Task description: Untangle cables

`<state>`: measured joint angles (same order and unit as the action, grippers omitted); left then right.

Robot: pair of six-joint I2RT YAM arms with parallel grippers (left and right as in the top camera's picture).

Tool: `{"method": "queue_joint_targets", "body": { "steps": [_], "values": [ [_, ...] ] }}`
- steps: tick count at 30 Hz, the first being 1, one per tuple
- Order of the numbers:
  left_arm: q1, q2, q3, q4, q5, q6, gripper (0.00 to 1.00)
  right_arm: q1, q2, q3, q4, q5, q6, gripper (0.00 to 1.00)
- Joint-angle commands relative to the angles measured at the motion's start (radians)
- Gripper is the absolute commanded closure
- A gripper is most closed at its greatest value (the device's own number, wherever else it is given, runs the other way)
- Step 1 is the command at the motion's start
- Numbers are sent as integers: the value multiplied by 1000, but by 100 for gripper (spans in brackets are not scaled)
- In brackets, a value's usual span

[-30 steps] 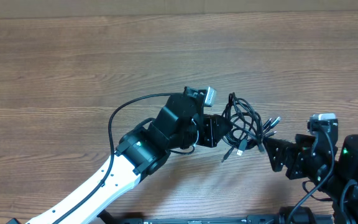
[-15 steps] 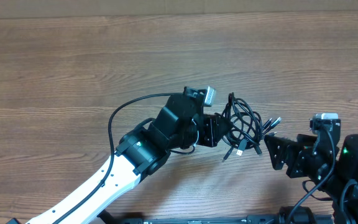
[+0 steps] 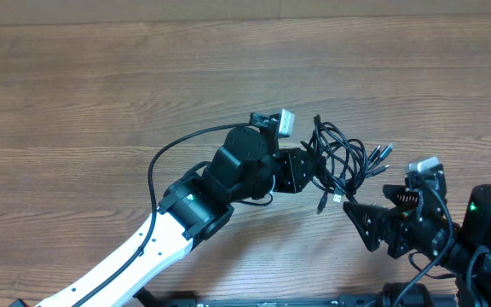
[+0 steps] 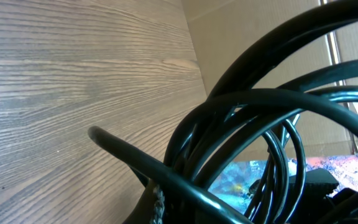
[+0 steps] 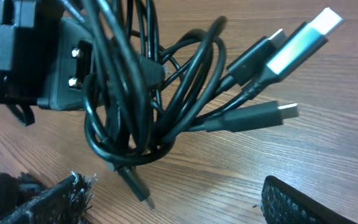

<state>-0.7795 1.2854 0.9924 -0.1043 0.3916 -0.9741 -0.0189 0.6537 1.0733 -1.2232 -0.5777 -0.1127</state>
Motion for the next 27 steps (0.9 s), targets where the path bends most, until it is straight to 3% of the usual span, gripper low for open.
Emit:
{"method": "queue_joint_targets", "body": {
  "steps": [1, 10, 15, 20, 27],
  "values": [
    [-6, -3, 6, 13, 1, -45, 96, -3, 0, 5, 1, -35, -43, 12],
    [-6, -3, 6, 2, 2, -29, 96, -3, 0, 5, -6, -42, -68, 14],
    [-3, -3, 6, -8, 43, 21, 96, -3, 0, 5, -51, -190, -246, 21],
    [44, -3, 6, -47, 162, 30, 96, -3, 0, 5, -101, -319, -418, 26],
    [145, -3, 6, -85, 388, 36, 96, -3, 0, 5, -100, -403, -523, 29]
  ]
}}
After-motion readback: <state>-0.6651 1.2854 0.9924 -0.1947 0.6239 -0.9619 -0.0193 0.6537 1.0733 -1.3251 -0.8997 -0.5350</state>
